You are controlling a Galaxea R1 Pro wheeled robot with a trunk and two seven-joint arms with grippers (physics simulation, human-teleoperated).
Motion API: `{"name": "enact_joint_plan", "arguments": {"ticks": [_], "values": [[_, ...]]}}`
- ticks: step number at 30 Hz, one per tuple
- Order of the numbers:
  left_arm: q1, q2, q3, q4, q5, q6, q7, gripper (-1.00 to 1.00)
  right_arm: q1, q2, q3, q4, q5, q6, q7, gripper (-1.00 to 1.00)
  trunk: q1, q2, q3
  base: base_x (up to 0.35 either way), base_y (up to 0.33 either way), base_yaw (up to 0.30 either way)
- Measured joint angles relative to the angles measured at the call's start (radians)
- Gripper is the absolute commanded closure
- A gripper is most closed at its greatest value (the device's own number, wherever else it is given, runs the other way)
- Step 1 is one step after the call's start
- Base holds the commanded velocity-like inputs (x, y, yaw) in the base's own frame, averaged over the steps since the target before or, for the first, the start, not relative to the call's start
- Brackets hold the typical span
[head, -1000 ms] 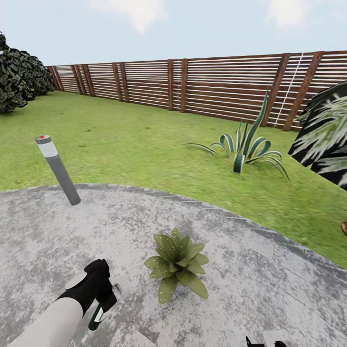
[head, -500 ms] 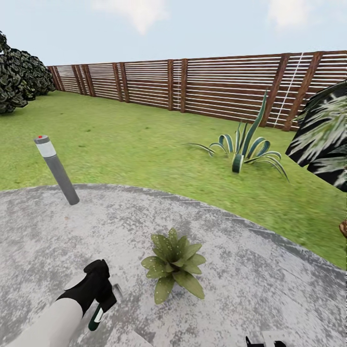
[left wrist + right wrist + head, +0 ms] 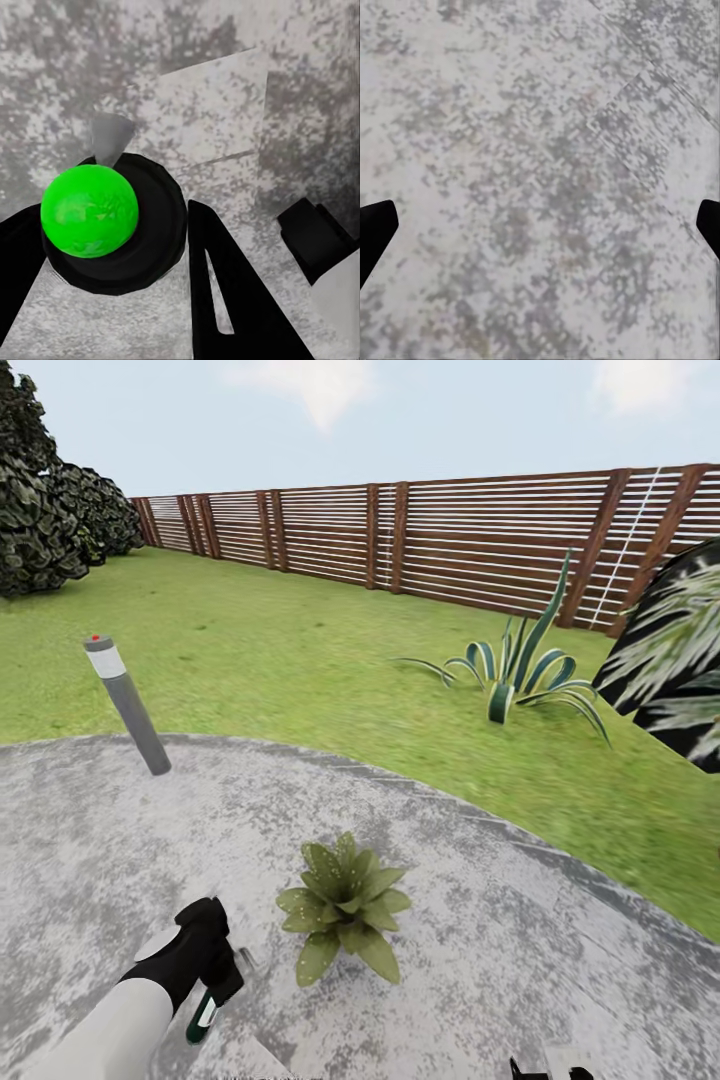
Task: Pick up the pesticide atomizer in the garden and spray insectifuge to fully cover both potted plants in the garden.
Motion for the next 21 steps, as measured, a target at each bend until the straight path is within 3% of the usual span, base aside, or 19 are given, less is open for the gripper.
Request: {"name": "enact_joint_plan", "arguments": {"ticks": [4,7,12,17,21], "values": [[0.0,-0.001,0.0,0.003,0.001,0.0,0.0,1.0,0.0,0.0,0.0,0.0,0.0,0.0,0.0,-1.0,0.0,0.0,0.0,0.0,-0.274,0.213],[0.0,-0.002,0.0,0.018,0.029,-0.003,0.0,1.0,0.0,0.0,0.0,0.0,0.0,0.0,0.001,-1.0,0.0,0.0,0.0,0.0,-0.258,0.022],[0.0,-0.001,-0.001,0.103,0.049,-0.011,0.016,1.0,0.0,-0.001,0.0,0.0,0.0,0.0,0.001,-1.0,0.0,0.0,0.0,0.0,-0.131,0.002],[-0.002,0.004,-0.001,0.076,0.048,-0.009,0.034,1.0,0.0,0.0,0.0,0.0,0.0,0.0,0.001,-1.0,0.0,0.0,0.0,0.0,-0.008,0.0],[-0.001,0.003,0.0,-0.003,0.049,-0.007,0.036,1.0,0.0,0.0,0.0,0.0,0.0,0.0,0.001,-1.0,0.0,0.0,0.0,0.0,0.0,0.0]]}}
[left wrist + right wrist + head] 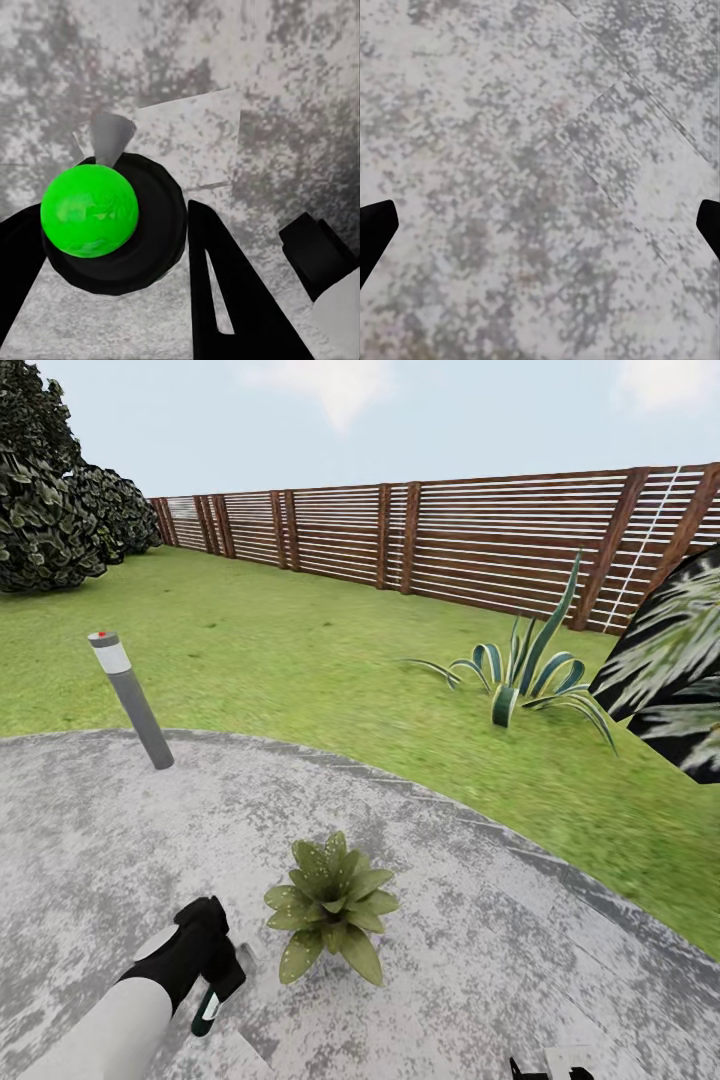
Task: Pick up the pesticide atomizer in the garden and spray insectifuge to fully cover both potted plants in the garden.
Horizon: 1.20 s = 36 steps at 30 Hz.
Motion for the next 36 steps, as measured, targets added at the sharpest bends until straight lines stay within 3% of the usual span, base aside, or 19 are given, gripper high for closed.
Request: {"name": "enact_joint_plan", "arguments": {"ticks": [4,8,13,17,19,21,23,25,28,33,36], "values": [[0.038,0.007,0.0,0.018,0.001,-0.02,0.0,1.0,0.0,0.0,0.0,0.0,0.0,0.0,0.0,-1.0,0.0,0.0,0.0,0.0,0.0,0.0],[0.033,0.003,-0.004,0.013,0.0,-0.08,-0.02,1.0,0.0,-0.001,0.0,0.0,0.001,0.0,-0.001,-1.0,0.0,0.0,0.0,0.0,0.0,0.0],[-0.044,0.01,-0.011,-0.089,-0.014,-0.096,-0.235,1.0,0.0,-0.002,0.0,0.0,0.001,0.0,-0.001,-1.0,0.0,0.0,0.0,0.0,0.0,0.0],[-0.078,0.012,-0.013,-0.163,-0.06,-0.097,-0.295,1.0,0.0,-0.002,0.001,0.0,0.001,0.0,0.0,-1.0,0.0,0.0,0.0,0.0,0.0,0.0],[-0.114,0.004,-0.014,-0.181,-0.102,-0.096,-0.334,1.0,0.0,-0.002,0.001,0.0,0.002,0.0,0.0,-1.0,0.0,0.0,0.0,0.0,0.0,0.0],[-0.161,-0.003,-0.016,-0.186,-0.158,-0.093,-0.431,1.0,0.0,-0.002,0.001,0.0,0.004,0.0,0.001,-1.0,0.0,0.0,0.0,0.0,0.0,0.0],[-0.185,-0.01,-0.026,-0.188,-0.201,-0.09,-0.488,1.0,0.0,-0.002,0.002,0.001,0.005,0.0,0.001,-1.0,0.0,0.0,0.0,0.0,0.0,0.0],[-0.195,-0.026,-0.052,-0.189,-0.227,-0.09,-0.508,1.0,0.0,-0.001,0.003,0.001,0.006,0.0,0.001,-1.0,0.0,0.0,0.0,0.0,0.0,0.0],[-0.2,-0.037,-0.077,-0.188,-0.239,-0.089,-0.518,1.0,0.0,-0.001,0.002,0.001,0.005,0.0,0.001,-1.0,0.0,0.0,0.0,0.0,0.0,0.0],[-0.2,-0.04,-0.083,-0.187,-0.241,-0.092,-0.524,1.0,0.0,-0.002,0.001,0.0,0.005,0.0,0.0,-1.0,0.0,0.0,0.0,0.0,0.0,0.09],[-0.199,-0.038,-0.126,-0.188,-0.241,-0.096,-0.577,1.0,0.0,-0.001,0.001,0.0,0.005,0.0,0.0,-1.0,0.0,0.0,0.002,0.0,0.0,0.223]]}}
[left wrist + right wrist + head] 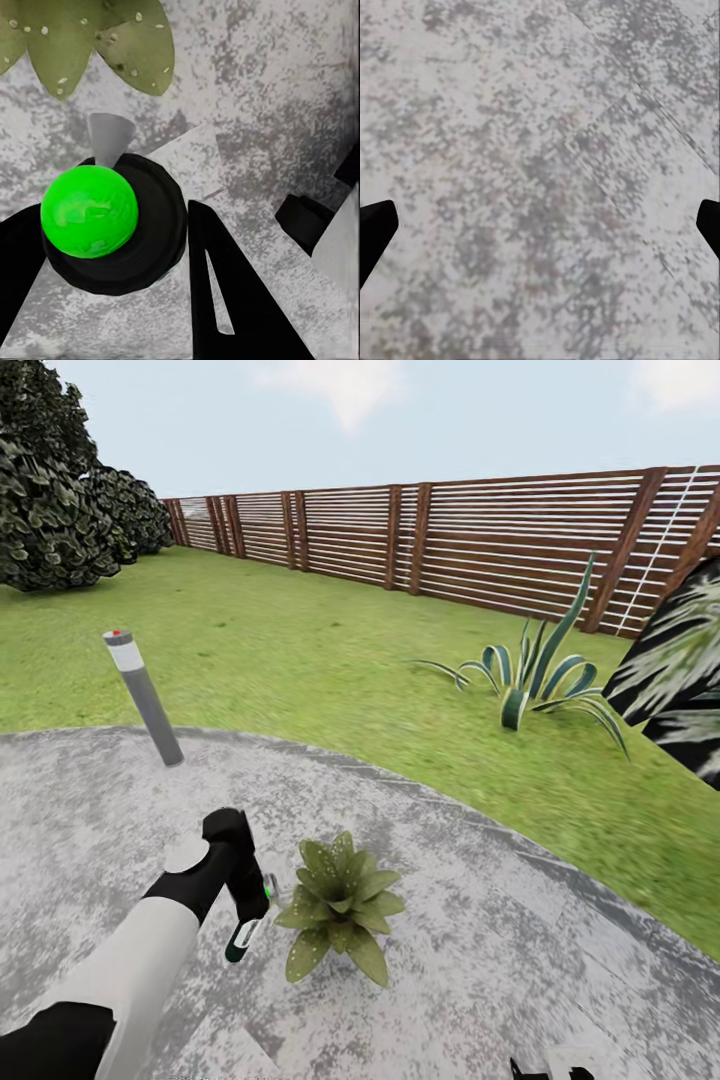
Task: Pick up the pesticide atomizer in the garden and spray insectifuge to fully cover both potted plants in the garden.
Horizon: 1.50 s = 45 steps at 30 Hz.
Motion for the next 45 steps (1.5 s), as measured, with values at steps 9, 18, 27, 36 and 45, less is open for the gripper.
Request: {"name": "enact_joint_plan", "arguments": {"ticks": [9,18,27,36,45], "values": [[0.0,0.0,-0.039,0.0,-0.001,-0.001,-0.043,1.0,0.0,-0.001,0.0,-0.001,0.0,0.0,0.0,-1.0,0.0,0.0,0.004,0.0,0.0,-0.07],[-0.002,-0.002,-0.039,0.0,-0.001,-0.001,-0.044,1.0,0.0,-0.002,0.0,0.001,0.0,0.0,0.0,-1.0,0.0,0.0,0.006,0.0,0.0,-0.029],[0.001,-0.001,-0.041,0.008,-0.023,0.0,-0.043,1.0,0.0,-0.003,-0.001,-0.001,-0.002,0.0,0.0,-1.0,0.0,0.0,0.008,0.0,0.0,-0.086],[0.007,0.005,-0.041,0.011,-0.08,0.003,-0.043,1.0,0.0,-0.003,-0.001,-0.001,-0.002,0.0,0.0,-1.0,0.0,0.0,0.016,0.0,0.0,-0.252],[-0.02,0.002,-0.039,-0.015,-0.085,-0.001,-0.045,1.0,0.0,-0.003,0.0,0.0,-0.002,0.0,0.0,-1.0,0.0,0.0,0.021,0.0,0.0,-0.128]]}}
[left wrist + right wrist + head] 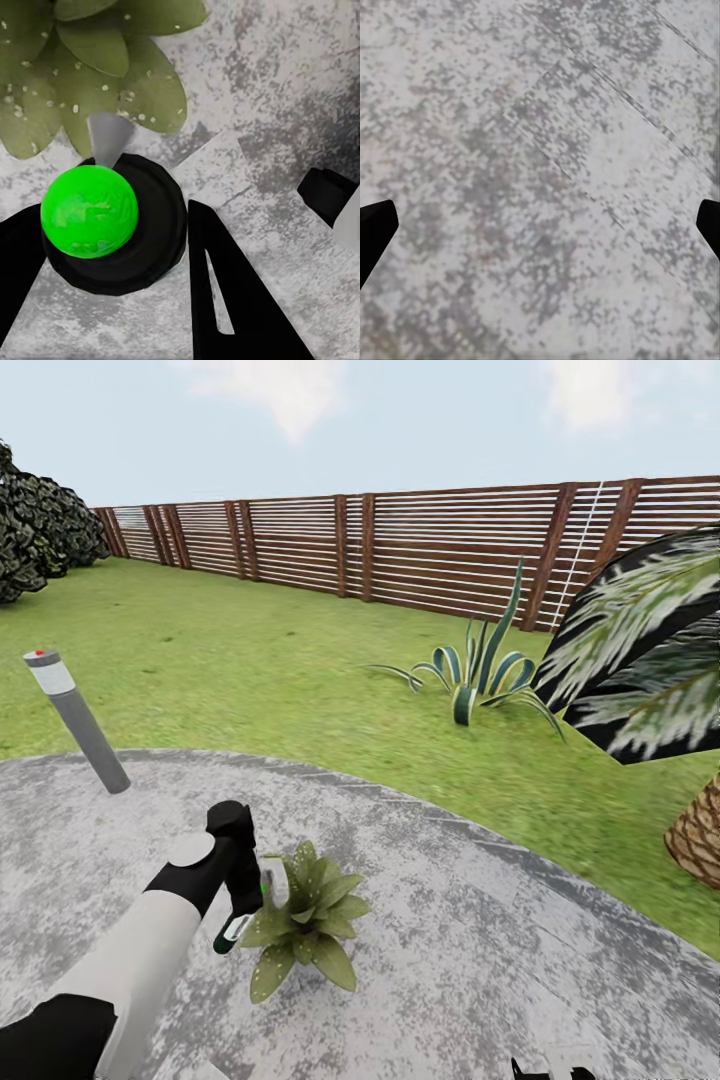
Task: Pick up the pesticide atomizer in the garden and spray insectifuge to fully cover both potted plants in the garden.
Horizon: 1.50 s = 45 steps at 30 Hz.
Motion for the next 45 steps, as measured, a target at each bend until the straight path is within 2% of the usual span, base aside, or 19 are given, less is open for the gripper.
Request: {"name": "enact_joint_plan", "arguments": {"ticks": [9,17,25,27,29,31,38,45], "values": [[0.005,0.049,0.0,-0.005,-0.003,-0.014,-0.001,1.0,0.0,0.001,0.0,0.0,0.002,0.0,0.0,-1.0,0.0,0.0,0.0,0.0,0.0,-0.002],[-0.005,0.028,0.004,-0.009,0.003,-0.018,-0.001,1.0,0.0,0.002,0.0,0.0,0.002,0.0,0.0,-1.0,0.0,0.0,0.0,0.0,0.0,0.0],[0.002,0.029,0.0,-0.012,0.005,-0.026,-0.001,1.0,0.0,0.002,0.0,0.001,0.002,0.0,0.0,-1.0,0.0,0.0,0.0,0.0,0.0,0.0],[0.006,0.029,0.001,-0.012,0.004,-0.055,-0.001,1.0,0.0,0.002,0.0,0.001,0.002,0.0,0.0,-1.0,0.0,0.0,0.0,0.0,0.0,0.0],[0.007,0.035,0.007,-0.009,0.005,-0.129,-0.001,1.0,0.0,0.002,0.0,0.001,0.002,0.0,0.0,-1.0,0.0,0.0,0.0,0.0,0.0,0.0],[0.007,0.042,0.014,-0.006,0.006,-0.157,-0.002,1.0,0.0,0.002,0.0,0.0,0.002,0.0,0.0,-1.0,0.0,0.0,0.0,0.0,0.0,0.0],[0.006,0.034,0.02,-0.008,0.0,-0.168,-0.002,1.0,0.0,0.002,0.0,0.001,0.002,0.0,0.0,-1.0,0.0,0.0,0.0,0.018,0.0,0.0],[0.006,0.031,0.018,-0.01,-0.001,-0.168,-0.002,1.0,0.0,0.002,0.0,0.0,0.002,0.0,0.0,-1.0,-0.001,0.0,0.0,0.277,0.067,0.0]]}}
